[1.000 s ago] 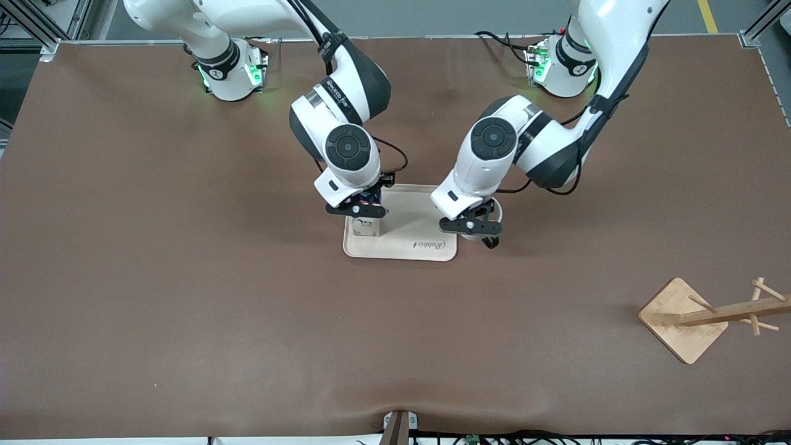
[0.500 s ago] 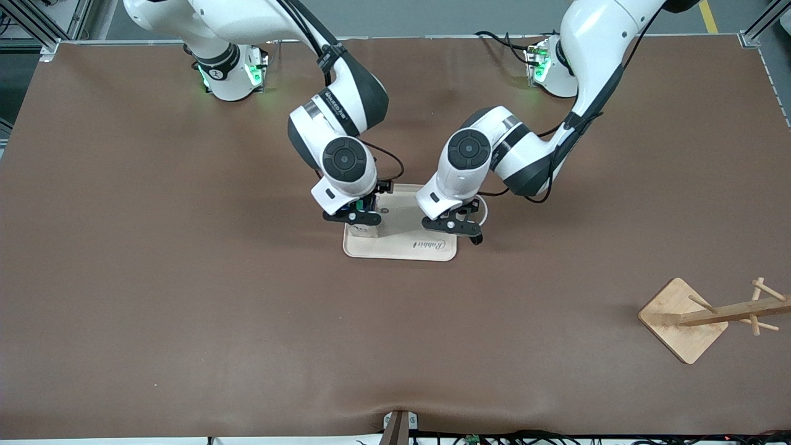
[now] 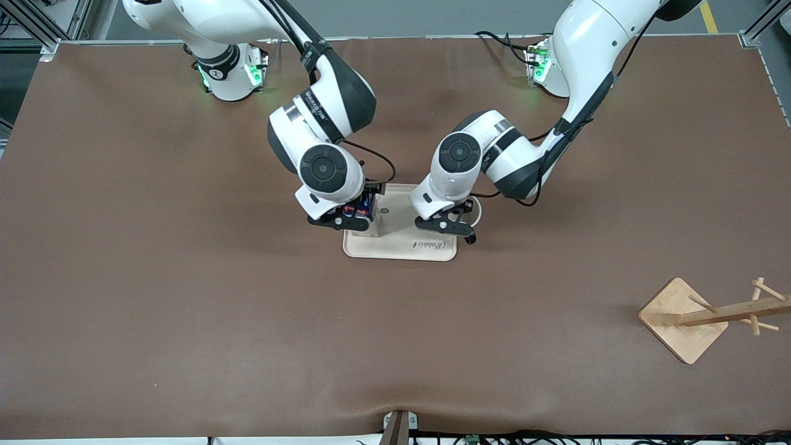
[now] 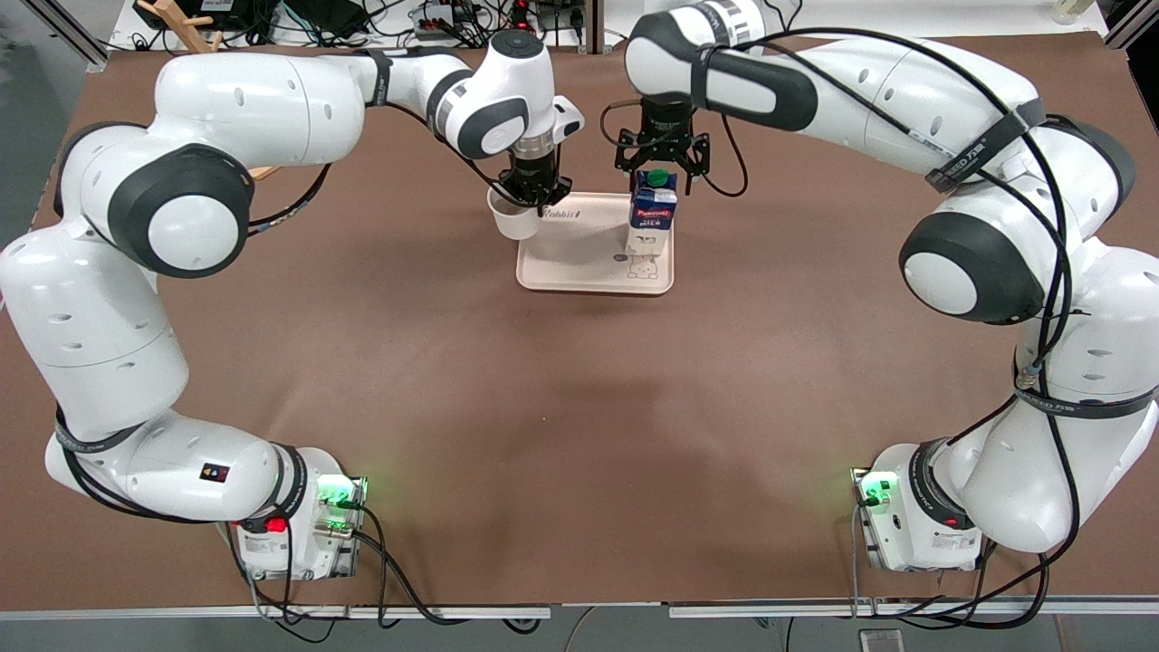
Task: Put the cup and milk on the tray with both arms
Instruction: 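Lower the carton onto the tray while the left gripper carries the mug over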
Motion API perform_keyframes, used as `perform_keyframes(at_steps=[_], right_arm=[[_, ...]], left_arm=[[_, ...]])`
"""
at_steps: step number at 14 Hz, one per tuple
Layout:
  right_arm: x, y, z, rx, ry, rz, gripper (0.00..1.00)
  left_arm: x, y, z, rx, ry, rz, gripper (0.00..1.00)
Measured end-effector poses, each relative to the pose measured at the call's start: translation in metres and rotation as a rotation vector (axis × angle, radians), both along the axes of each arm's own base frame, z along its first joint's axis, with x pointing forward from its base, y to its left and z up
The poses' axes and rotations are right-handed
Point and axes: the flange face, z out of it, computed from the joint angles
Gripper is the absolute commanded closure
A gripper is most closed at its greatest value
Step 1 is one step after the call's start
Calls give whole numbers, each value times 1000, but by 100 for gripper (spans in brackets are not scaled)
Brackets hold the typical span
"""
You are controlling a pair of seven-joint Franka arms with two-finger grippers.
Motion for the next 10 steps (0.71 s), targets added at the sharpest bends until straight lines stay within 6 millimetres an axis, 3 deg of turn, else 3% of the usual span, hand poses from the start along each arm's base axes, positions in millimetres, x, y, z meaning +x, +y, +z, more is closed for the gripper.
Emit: perform_keyframes(at_steps=[3,5,7,10], right_arm=[[8,-7,20,20,20,-15,0],[22,-25,40,21,31,-34,0],[44,-53,66,36,17,-71,0],[79,-108,121,83,-68,-150,0]], left_arm=[[-13,-15,-8,6,8,-34,100],[-19,-24,-13,6,12,-54,100],[-19,-27,-18,6,9,-63,100],[-15,-28,-28,1,-17,-83,100]])
